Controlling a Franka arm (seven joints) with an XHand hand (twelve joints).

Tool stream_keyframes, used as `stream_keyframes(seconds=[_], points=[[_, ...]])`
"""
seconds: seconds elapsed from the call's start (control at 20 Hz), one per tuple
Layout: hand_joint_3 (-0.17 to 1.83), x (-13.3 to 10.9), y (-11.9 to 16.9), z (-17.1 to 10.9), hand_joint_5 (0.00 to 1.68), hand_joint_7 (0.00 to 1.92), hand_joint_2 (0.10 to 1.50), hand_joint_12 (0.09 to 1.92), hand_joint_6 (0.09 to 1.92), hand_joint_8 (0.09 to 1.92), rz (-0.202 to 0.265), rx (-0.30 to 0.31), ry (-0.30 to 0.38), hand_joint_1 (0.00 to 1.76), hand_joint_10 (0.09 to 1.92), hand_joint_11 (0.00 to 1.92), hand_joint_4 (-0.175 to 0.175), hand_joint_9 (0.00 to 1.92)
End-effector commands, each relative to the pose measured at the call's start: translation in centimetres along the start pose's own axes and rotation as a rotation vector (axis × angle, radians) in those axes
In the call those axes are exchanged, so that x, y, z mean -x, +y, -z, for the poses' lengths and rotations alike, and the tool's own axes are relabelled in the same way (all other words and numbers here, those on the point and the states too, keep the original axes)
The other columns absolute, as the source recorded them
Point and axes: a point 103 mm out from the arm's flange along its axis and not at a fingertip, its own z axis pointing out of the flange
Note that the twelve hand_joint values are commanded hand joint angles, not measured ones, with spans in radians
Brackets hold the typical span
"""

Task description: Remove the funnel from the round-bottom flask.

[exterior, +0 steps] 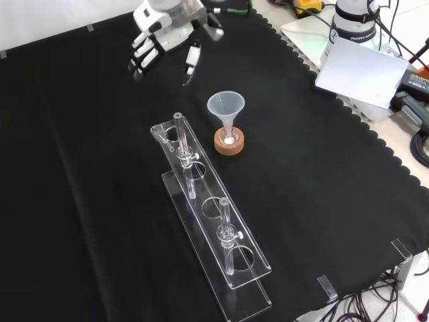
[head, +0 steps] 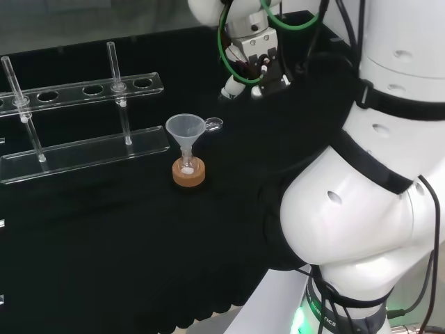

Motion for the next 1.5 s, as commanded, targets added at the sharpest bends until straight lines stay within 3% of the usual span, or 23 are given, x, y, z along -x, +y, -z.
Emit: stream_keyframes(seconds=[0.05,0.5,0.9,0.95,1.2,1.5], points=[[0.09,-0.2,-3.4,1.5,0.30,0.08,0.85,1.34,0.12,0.66,-0.008,0.039,0.032,0.73,0.09,0.24,-0.011,0.65],[0.10,-3.5,-7.7,3.2,0.33,0.12,0.85,1.34,0.09,0.66,0.030,0.047,0.061,0.71,0.09,0.25,-0.003,0.66],[0.12,-7.0,-11.0,4.4,0.27,0.14,0.85,1.38,0.09,0.65,0.054,-0.034,0.076,0.58,0.09,0.22,-0.001,0.61],[0.12,-7.5,-11.4,4.5,0.27,0.13,0.85,1.38,0.09,0.65,0.049,-0.045,0.069,0.57,0.12,0.22,-0.001,0.59],[0.16,-8.8,-12.5,4.4,0.19,0.03,0.82,1.45,0.09,0.63,0.039,-0.121,0.090,0.48,0.66,0.16,0.007,0.26],[0.12,-10.4,-12.8,4.0,0.08,0.00,0.75,1.49,0.09,0.46,0.043,-0.147,0.090,0.34,0.79,0.12,0.009,0.11]])
